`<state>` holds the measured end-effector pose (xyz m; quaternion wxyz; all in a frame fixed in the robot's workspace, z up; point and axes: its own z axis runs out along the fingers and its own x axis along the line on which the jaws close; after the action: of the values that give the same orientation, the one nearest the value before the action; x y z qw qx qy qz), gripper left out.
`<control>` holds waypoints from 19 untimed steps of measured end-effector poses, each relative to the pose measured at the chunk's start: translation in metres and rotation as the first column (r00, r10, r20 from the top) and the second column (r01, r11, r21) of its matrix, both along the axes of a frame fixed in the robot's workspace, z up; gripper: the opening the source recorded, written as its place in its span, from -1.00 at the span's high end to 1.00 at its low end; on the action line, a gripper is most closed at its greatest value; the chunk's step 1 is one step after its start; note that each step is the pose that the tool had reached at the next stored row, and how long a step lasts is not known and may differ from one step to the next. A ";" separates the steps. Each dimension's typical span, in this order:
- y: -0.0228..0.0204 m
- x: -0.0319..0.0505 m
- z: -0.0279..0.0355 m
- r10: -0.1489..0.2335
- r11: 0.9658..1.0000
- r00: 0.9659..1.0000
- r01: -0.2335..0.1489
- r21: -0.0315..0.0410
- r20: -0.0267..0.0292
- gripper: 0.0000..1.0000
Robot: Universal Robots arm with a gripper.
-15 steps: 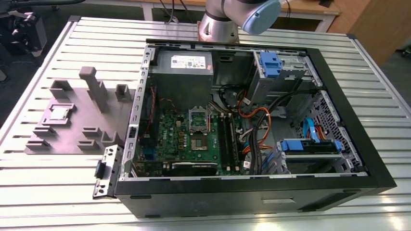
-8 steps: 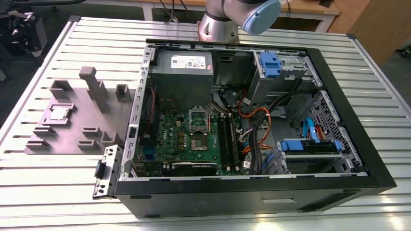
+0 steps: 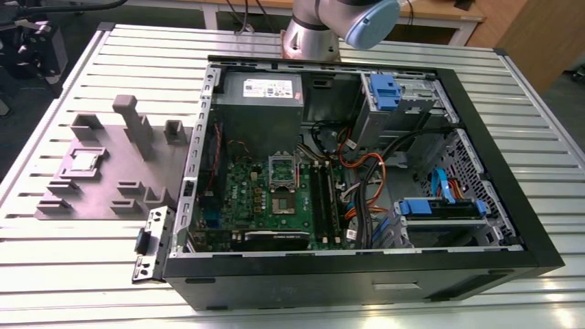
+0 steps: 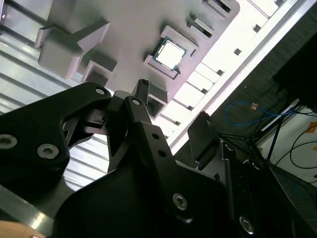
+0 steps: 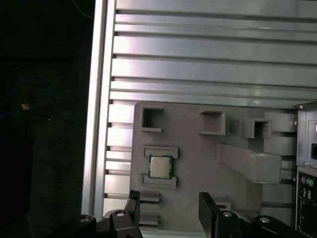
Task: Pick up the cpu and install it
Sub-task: 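Pick up the cpu and move it towards the insertion slot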
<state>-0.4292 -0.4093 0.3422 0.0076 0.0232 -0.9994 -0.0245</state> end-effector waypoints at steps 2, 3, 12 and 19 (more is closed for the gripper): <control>-0.0002 0.0001 -0.0023 0.016 1.000 1.000 -0.016 0.000 0.000 -0.18; -0.0002 0.0001 -0.0036 0.019 1.000 1.000 -0.019 0.000 0.000 -0.18; -0.0028 0.0000 -0.0167 0.019 1.000 1.000 -0.019 0.000 0.000 -0.18; -0.0033 0.0001 -0.0267 0.023 1.000 1.000 -0.023 -0.001 0.004 -0.18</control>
<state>-0.4290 -0.4126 0.3155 0.0058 0.0348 -0.9991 -0.0238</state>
